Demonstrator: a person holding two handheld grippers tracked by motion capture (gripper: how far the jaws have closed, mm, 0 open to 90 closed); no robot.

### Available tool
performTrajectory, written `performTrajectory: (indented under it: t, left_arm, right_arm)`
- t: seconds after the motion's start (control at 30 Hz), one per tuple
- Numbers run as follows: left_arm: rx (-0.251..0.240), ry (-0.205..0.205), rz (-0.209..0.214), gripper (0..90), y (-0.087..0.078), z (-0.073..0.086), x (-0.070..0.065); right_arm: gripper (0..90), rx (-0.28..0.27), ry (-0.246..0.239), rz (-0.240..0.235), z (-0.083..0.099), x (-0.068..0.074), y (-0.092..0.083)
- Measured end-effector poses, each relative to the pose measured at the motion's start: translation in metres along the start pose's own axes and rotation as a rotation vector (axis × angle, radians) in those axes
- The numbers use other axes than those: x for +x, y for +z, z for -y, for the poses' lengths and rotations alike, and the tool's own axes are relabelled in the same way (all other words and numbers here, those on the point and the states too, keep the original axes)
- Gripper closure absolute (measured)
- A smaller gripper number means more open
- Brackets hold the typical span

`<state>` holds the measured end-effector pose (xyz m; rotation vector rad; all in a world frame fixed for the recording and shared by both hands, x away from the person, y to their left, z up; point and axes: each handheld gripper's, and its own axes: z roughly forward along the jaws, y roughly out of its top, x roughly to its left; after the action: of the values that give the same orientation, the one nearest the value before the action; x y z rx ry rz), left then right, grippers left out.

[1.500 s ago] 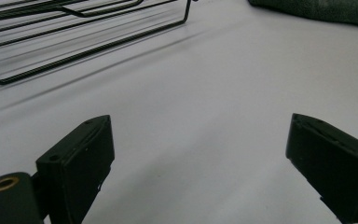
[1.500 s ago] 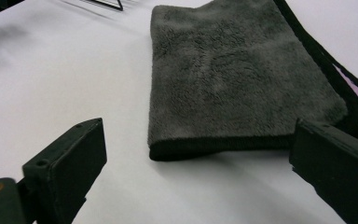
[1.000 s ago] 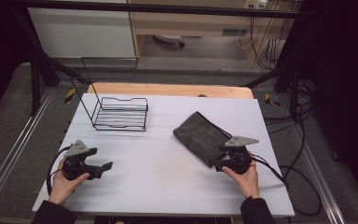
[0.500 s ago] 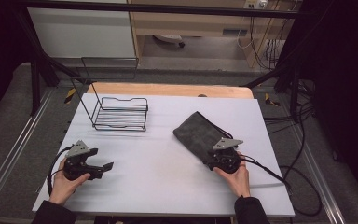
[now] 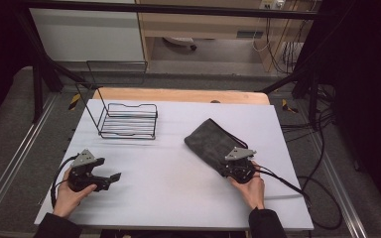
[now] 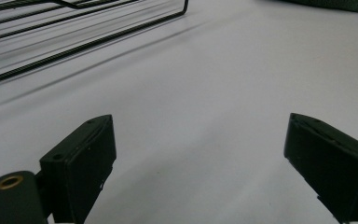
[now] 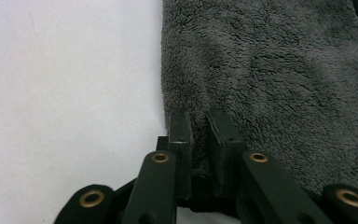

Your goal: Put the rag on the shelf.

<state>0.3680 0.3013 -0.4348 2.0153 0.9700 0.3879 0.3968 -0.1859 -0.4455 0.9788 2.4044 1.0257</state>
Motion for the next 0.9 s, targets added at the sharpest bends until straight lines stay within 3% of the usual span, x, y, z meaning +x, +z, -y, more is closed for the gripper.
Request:
performTrajectory:
  t: [0.4, 0.5, 0.6, 0.9]
  left_arm:
    - [0.005, 0.003, 0.001, 9.4, 0.001, 0.0, 0.0]
    - [0.005, 0.004, 0.001, 9.4, 0.001, 0.0, 0.0]
    - [0.006, 0.003, 0.001, 9.5, 0.001, 0.0, 0.0]
    - [0.004, 0.001, 0.0, 9.6, 0.001, 0.0, -0.001]
  right_arm:
    - [84.4, -0.071, 0.016, -0.033, -0.008, 0.005, -0.012]
    - [84.5, -0.076, 0.012, -0.053, -0.011, 0.01, -0.013]
    - [84.9, -0.089, 0.019, -0.103, -0.015, 0.018, -0.012]
    - [85.3, -0.086, 0.007, -0.155, -0.024, 0.037, -0.009]
